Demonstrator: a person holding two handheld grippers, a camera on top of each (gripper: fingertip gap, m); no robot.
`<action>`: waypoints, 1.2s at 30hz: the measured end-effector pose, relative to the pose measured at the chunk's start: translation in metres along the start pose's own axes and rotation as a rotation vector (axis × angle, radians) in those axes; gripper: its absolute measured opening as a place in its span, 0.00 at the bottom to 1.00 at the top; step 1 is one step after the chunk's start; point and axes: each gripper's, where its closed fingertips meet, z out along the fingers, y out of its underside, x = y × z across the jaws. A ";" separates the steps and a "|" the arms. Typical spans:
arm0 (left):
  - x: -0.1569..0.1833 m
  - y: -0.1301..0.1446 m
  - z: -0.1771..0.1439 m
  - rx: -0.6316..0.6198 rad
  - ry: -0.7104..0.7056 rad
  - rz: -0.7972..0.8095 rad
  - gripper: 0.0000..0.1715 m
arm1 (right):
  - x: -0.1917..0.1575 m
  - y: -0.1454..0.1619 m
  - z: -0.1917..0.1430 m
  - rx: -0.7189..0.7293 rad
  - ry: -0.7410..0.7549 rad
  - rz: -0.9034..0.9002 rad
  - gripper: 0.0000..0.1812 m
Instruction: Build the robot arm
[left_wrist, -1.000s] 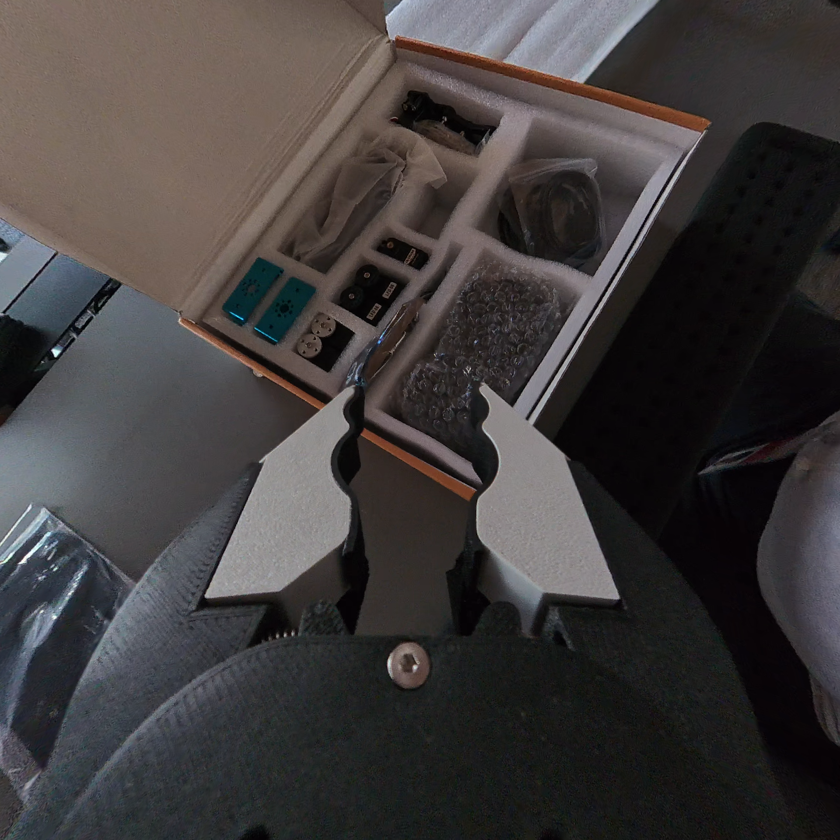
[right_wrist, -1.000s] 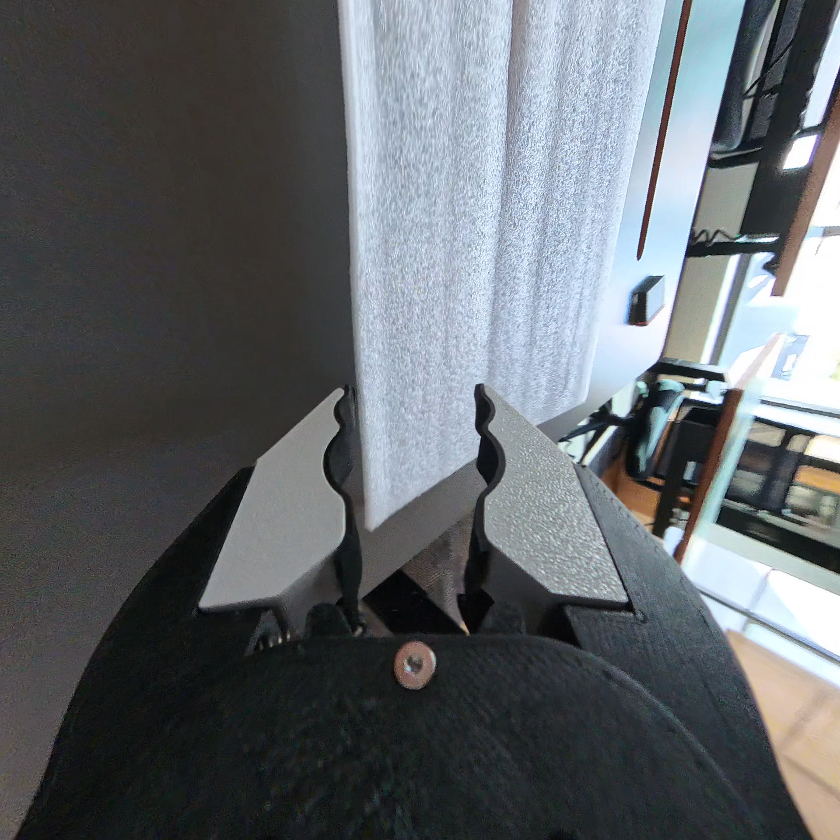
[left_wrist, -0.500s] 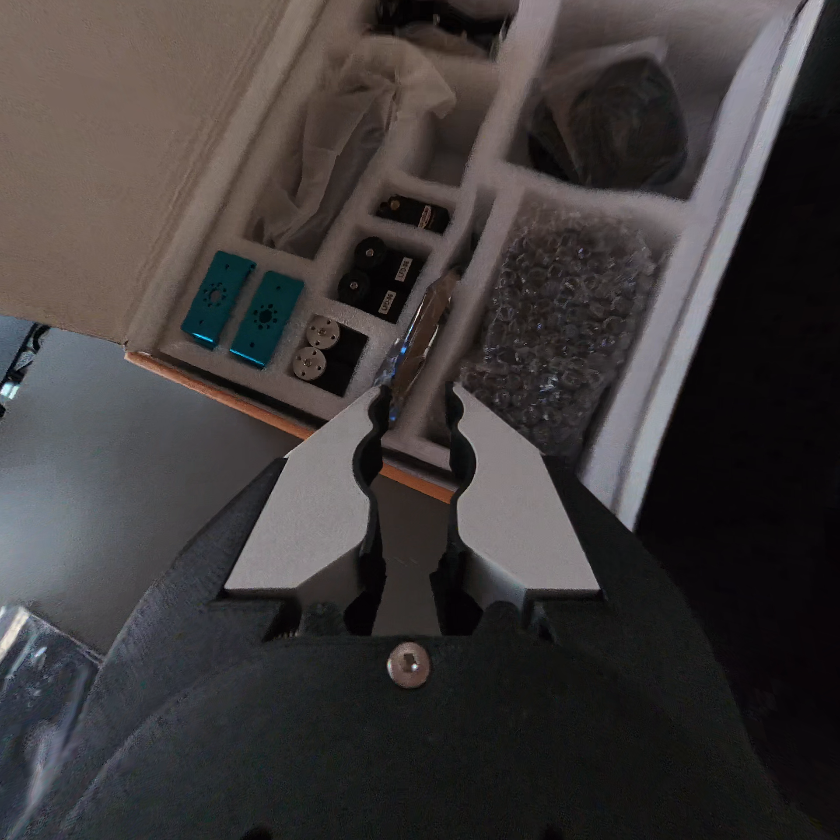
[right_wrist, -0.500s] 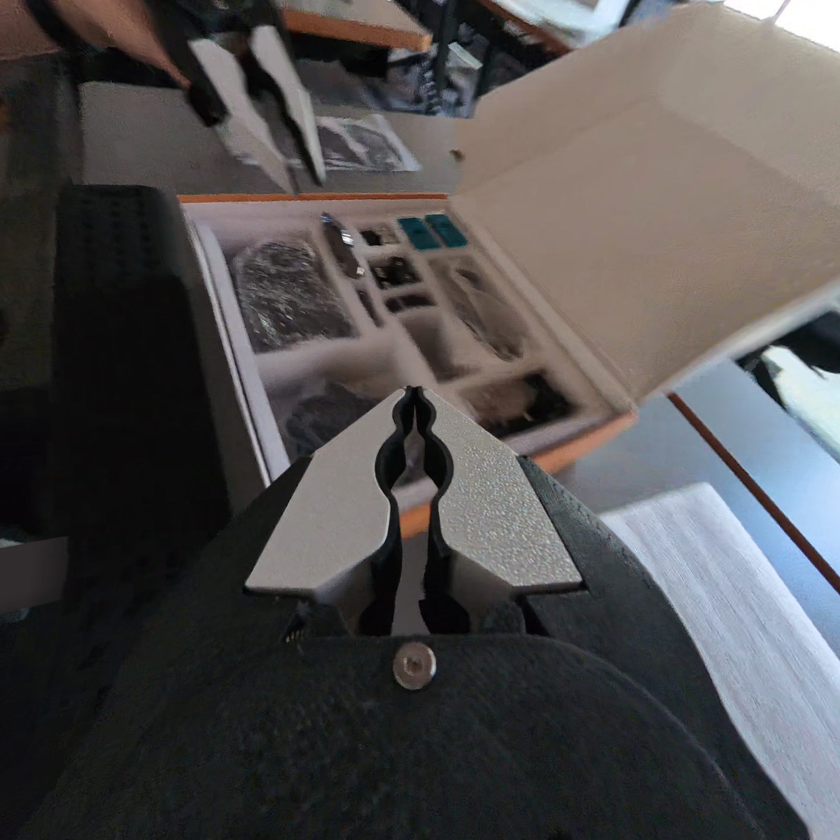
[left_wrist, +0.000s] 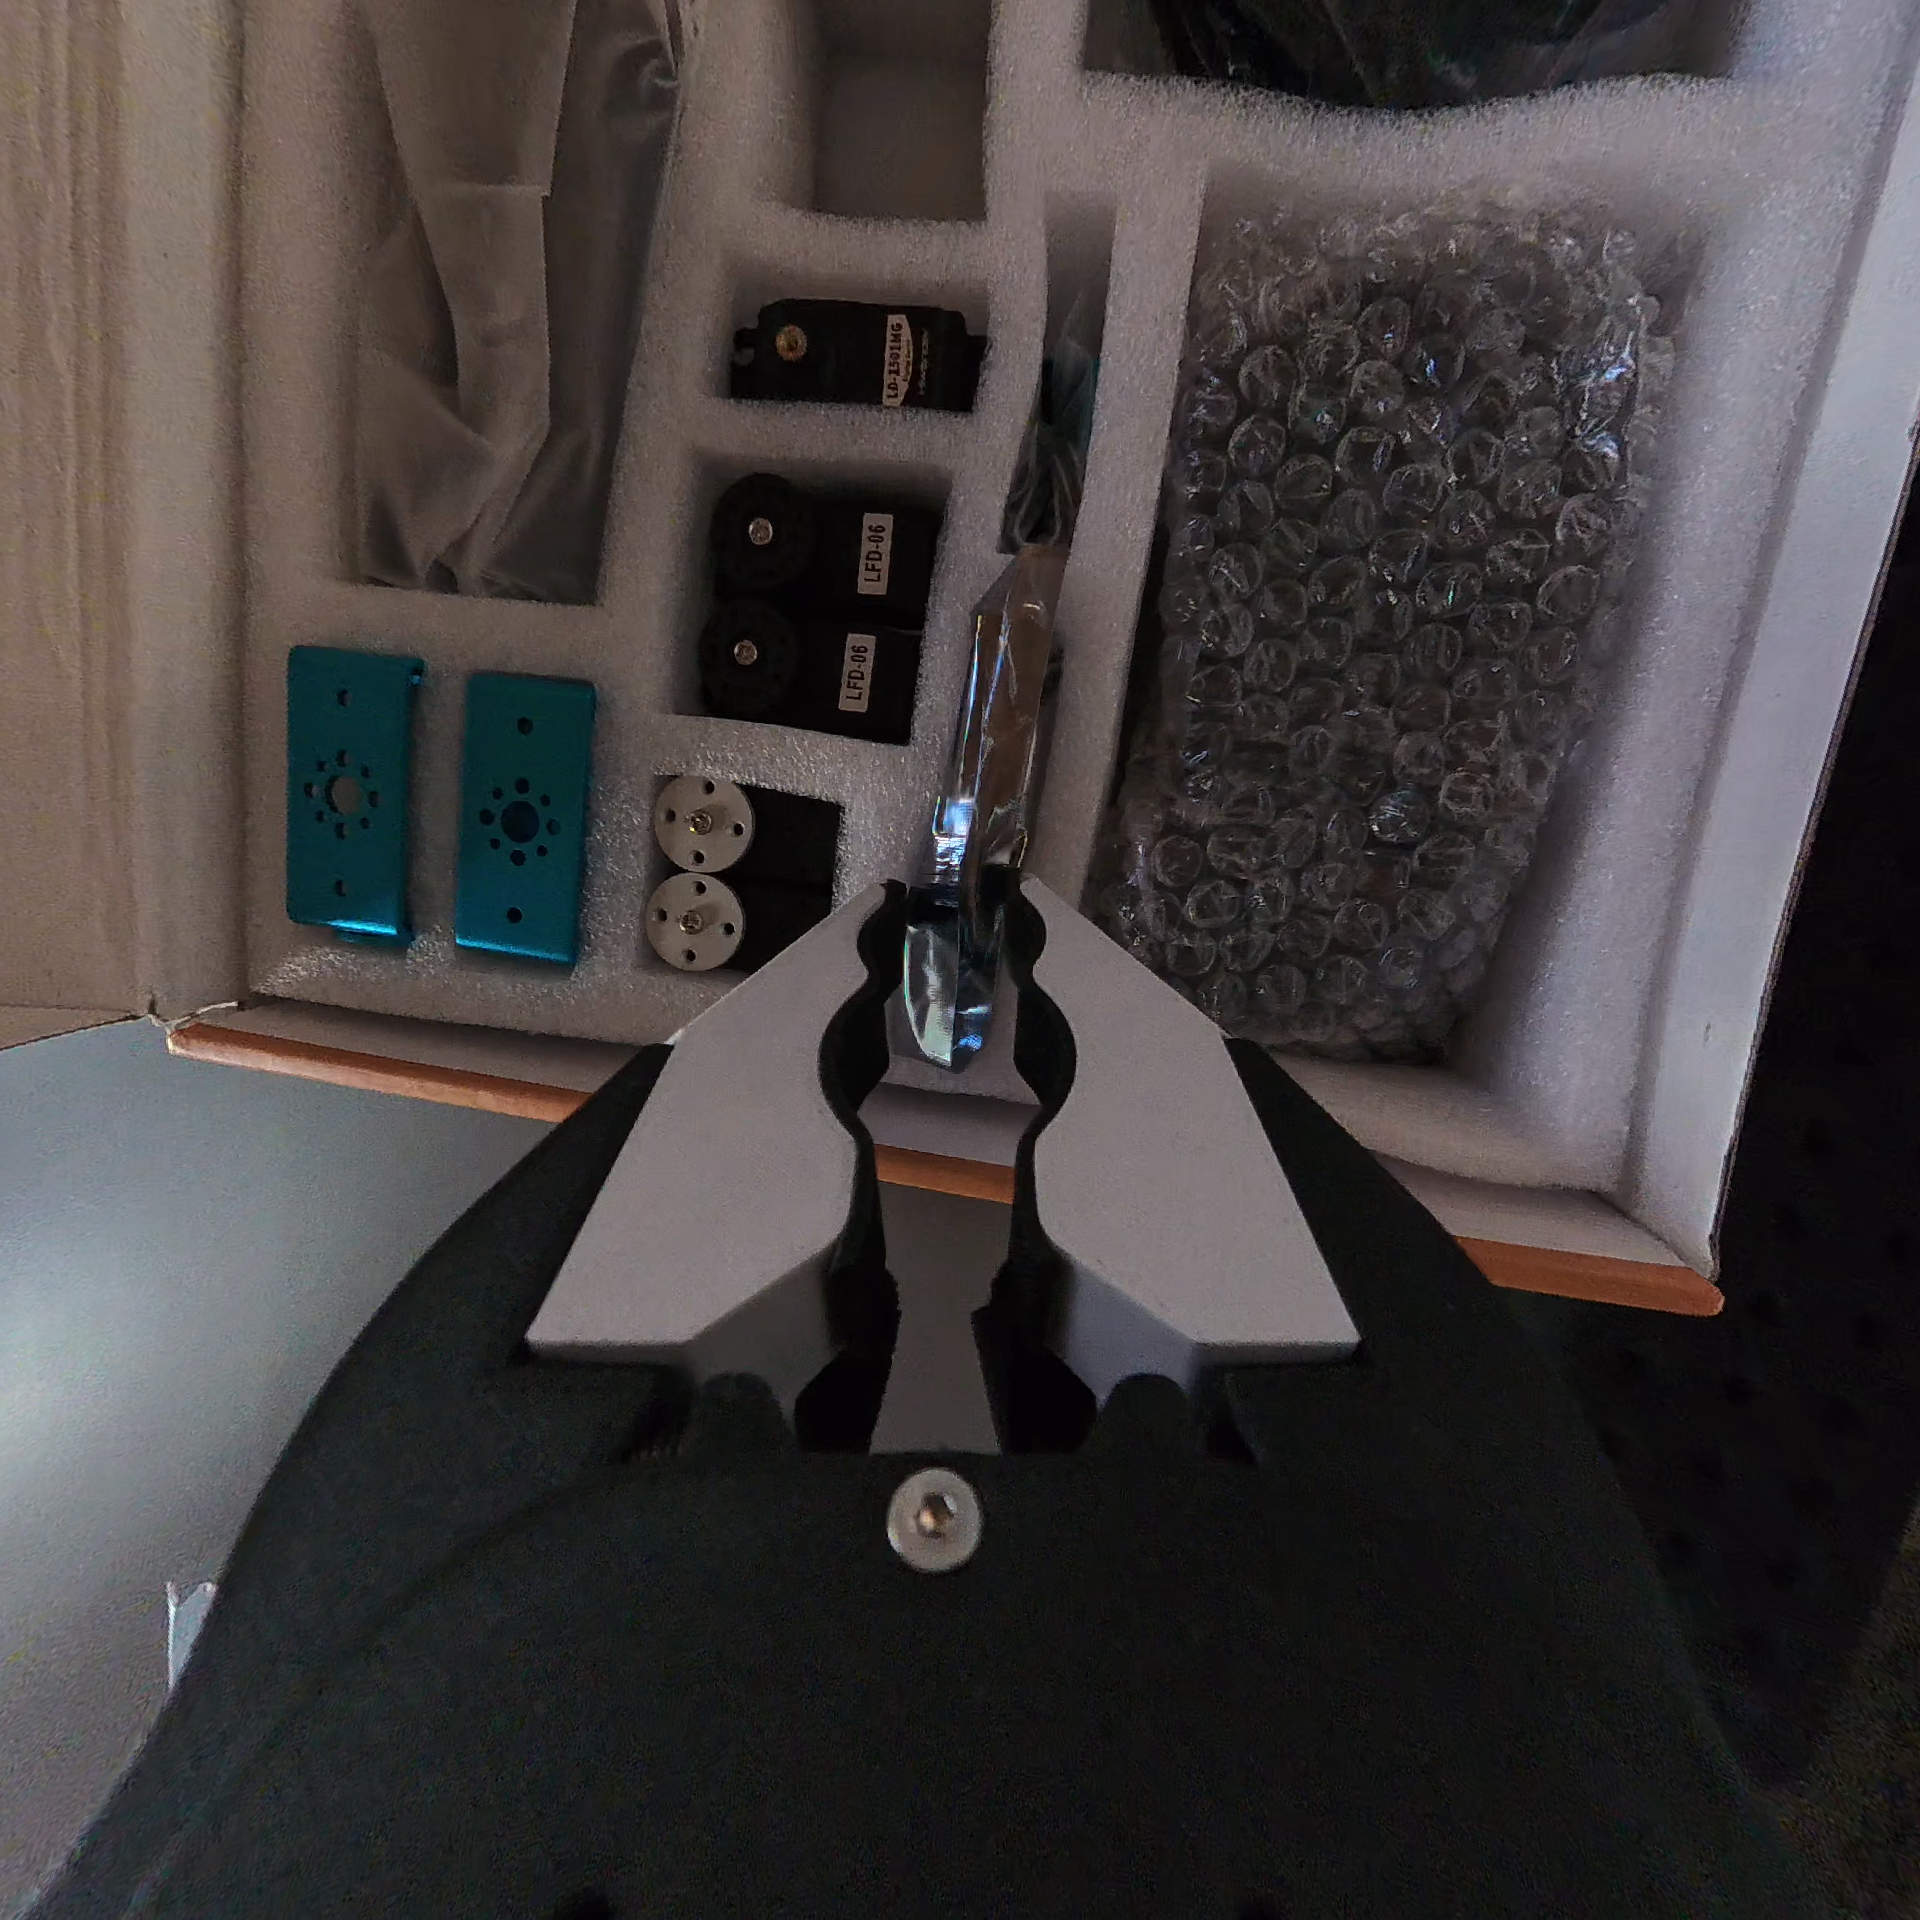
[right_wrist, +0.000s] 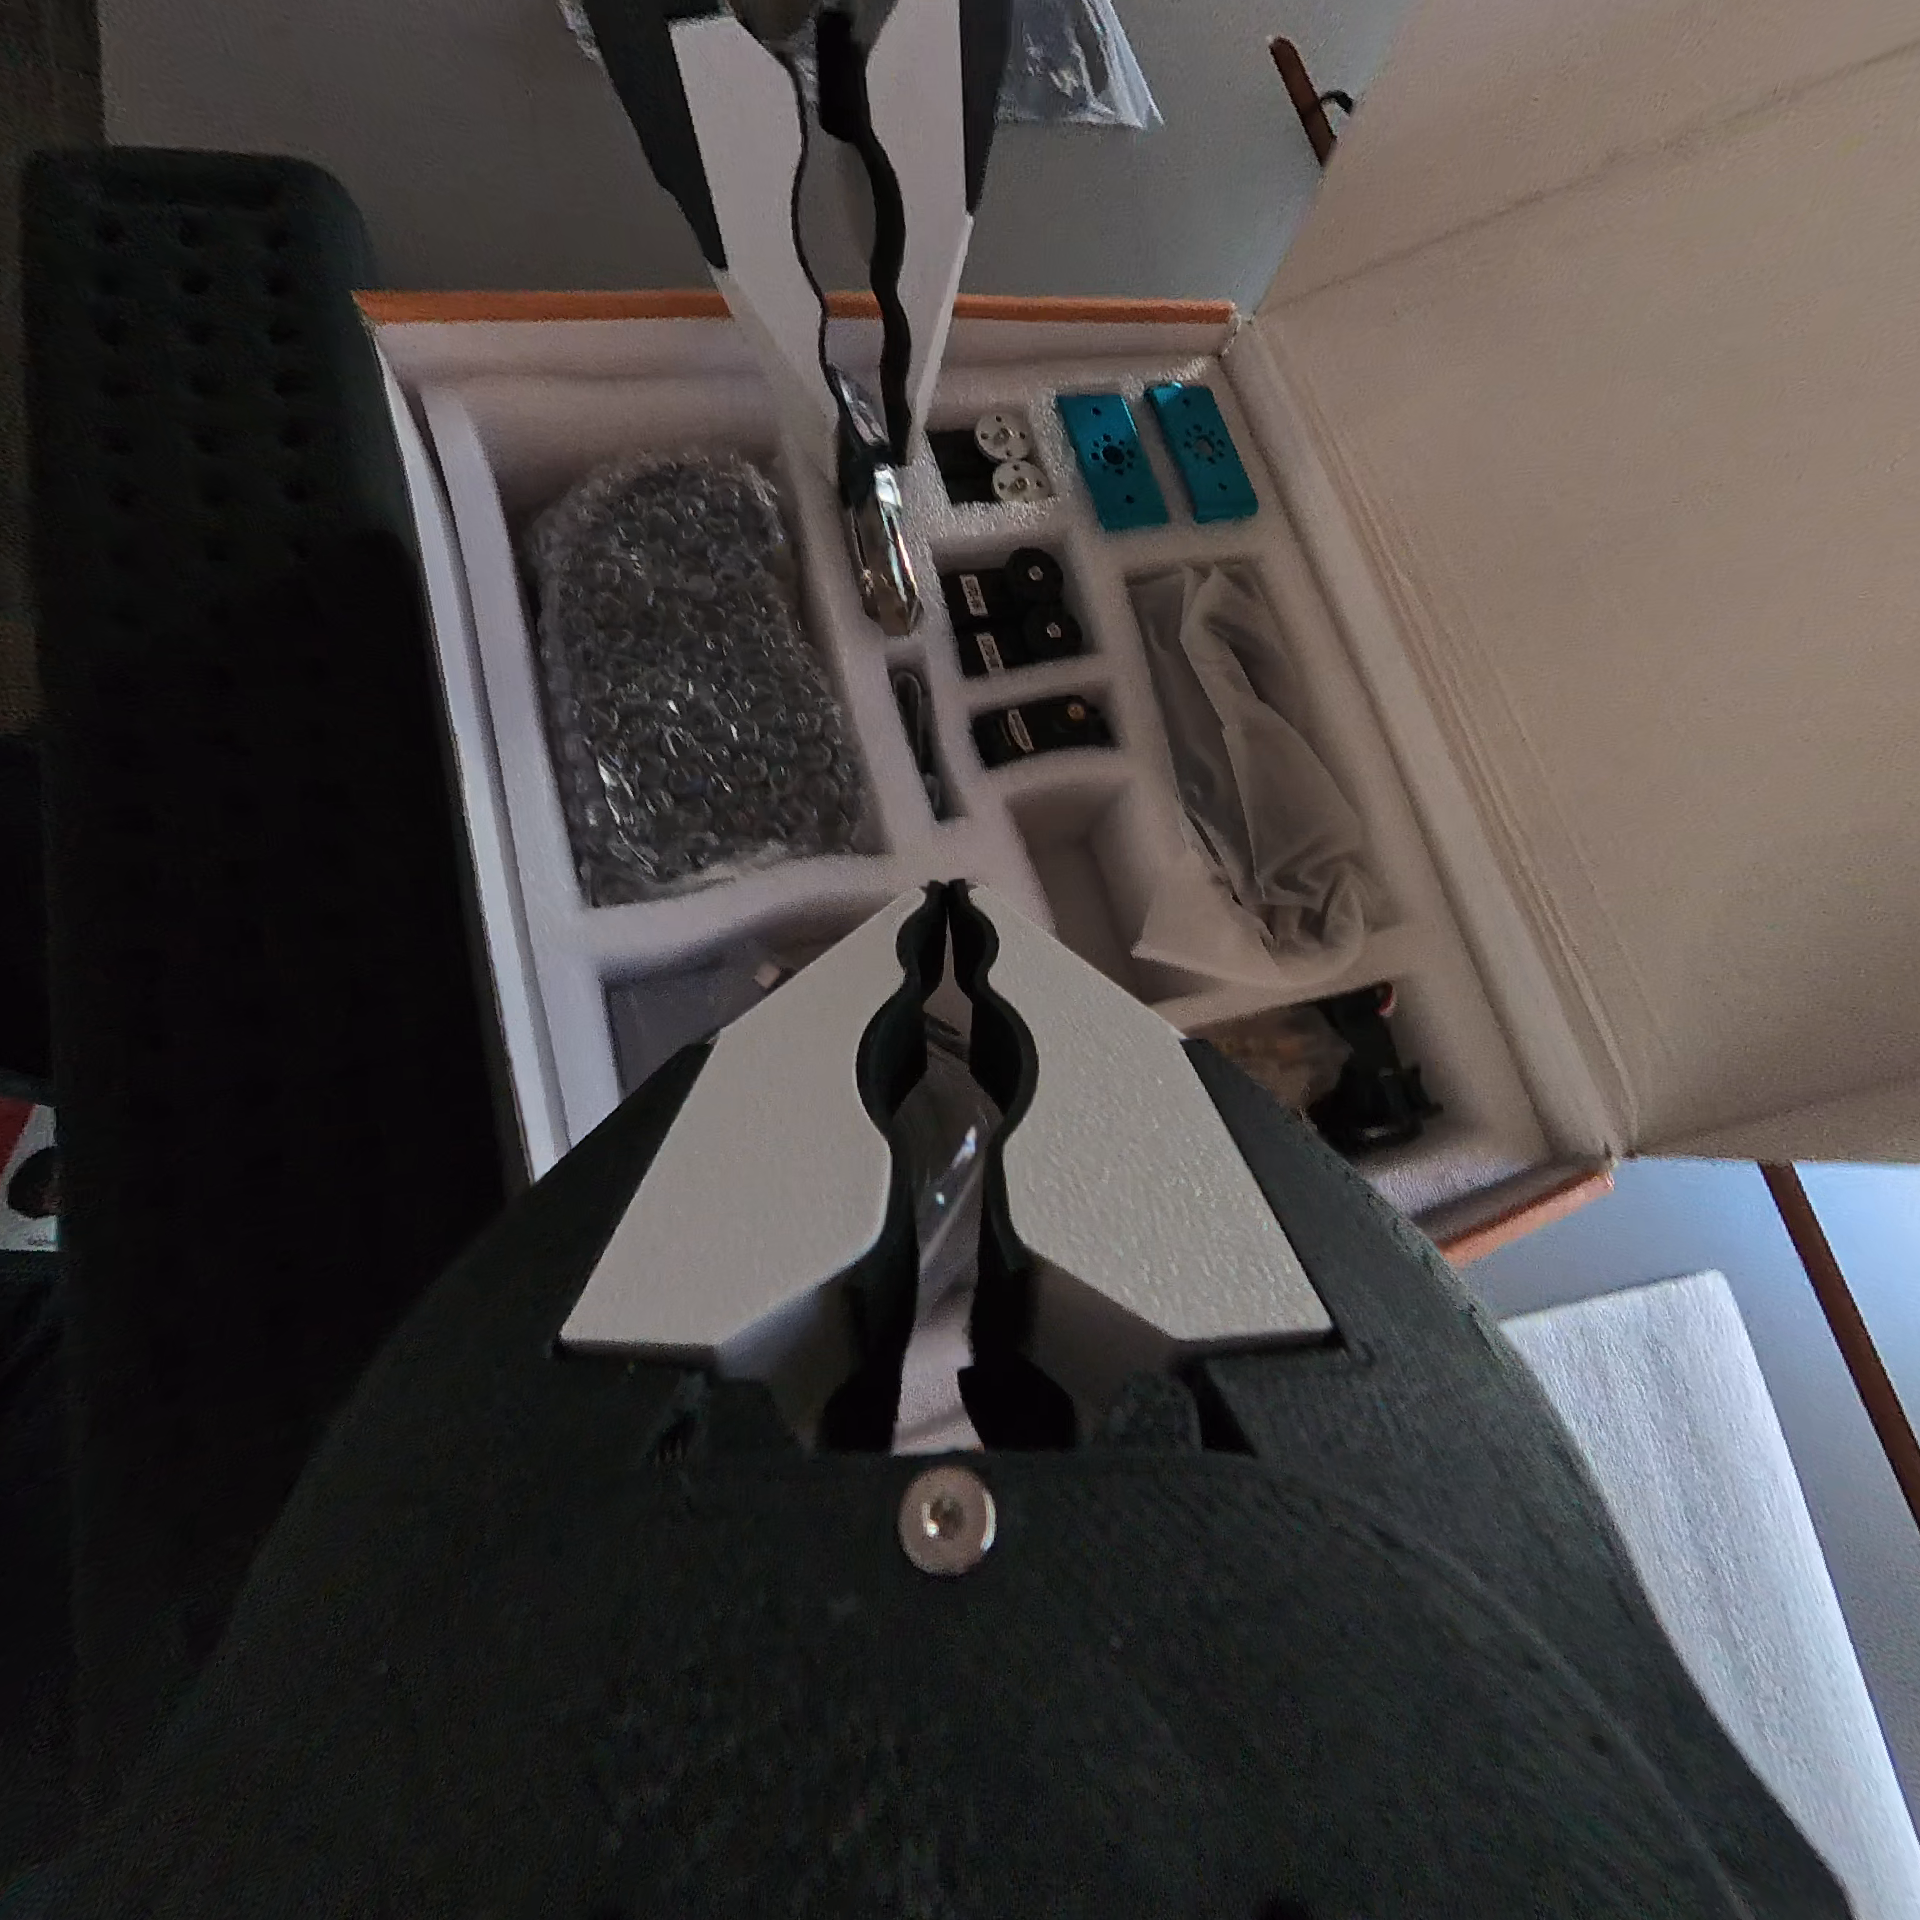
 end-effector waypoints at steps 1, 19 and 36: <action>0.000 0.000 0.000 0.000 0.005 -0.003 0.10 | 0.004 0.006 -0.003 -0.009 0.015 0.011 0.00; -0.001 -0.003 -0.003 -0.028 0.038 -0.039 0.10 | 0.020 0.058 -0.035 -0.087 0.050 0.010 0.05; -0.050 -0.124 0.032 0.157 -0.097 0.020 0.24 | 0.097 0.125 -0.110 -0.089 0.297 0.055 0.14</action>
